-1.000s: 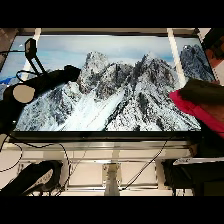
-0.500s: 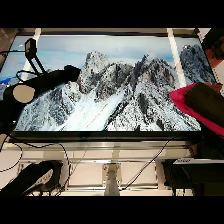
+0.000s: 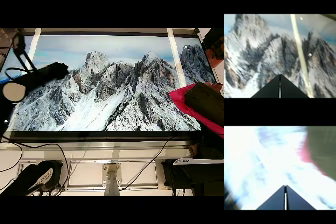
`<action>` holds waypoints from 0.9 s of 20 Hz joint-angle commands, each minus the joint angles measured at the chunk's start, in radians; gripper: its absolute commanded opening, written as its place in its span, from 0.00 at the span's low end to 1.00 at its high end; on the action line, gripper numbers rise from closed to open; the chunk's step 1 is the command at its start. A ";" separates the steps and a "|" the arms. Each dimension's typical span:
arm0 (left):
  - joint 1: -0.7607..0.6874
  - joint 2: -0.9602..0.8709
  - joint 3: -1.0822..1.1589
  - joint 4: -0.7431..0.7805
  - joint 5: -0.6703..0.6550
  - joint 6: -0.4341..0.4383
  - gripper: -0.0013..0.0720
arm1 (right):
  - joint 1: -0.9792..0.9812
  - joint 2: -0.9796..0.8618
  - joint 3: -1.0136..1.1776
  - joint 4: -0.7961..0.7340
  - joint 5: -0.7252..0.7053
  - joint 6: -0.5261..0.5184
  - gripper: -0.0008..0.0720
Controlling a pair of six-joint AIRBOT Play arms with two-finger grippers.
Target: Fold the clothes and pants, and hang the long-sleeved shirts on hangers.
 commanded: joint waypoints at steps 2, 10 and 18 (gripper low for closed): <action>0.104 0.070 0.179 0.110 -0.232 0.044 0.05 | 0.243 0.043 0.068 0.415 -0.100 -0.066 0.03; 0.151 0.290 0.298 0.110 -0.369 0.028 0.05 | 0.595 0.147 0.103 0.494 -0.155 -0.084 0.03; 0.151 0.383 0.298 0.109 -0.463 0.025 0.05 | 0.739 0.163 0.057 0.492 -0.207 -0.105 0.03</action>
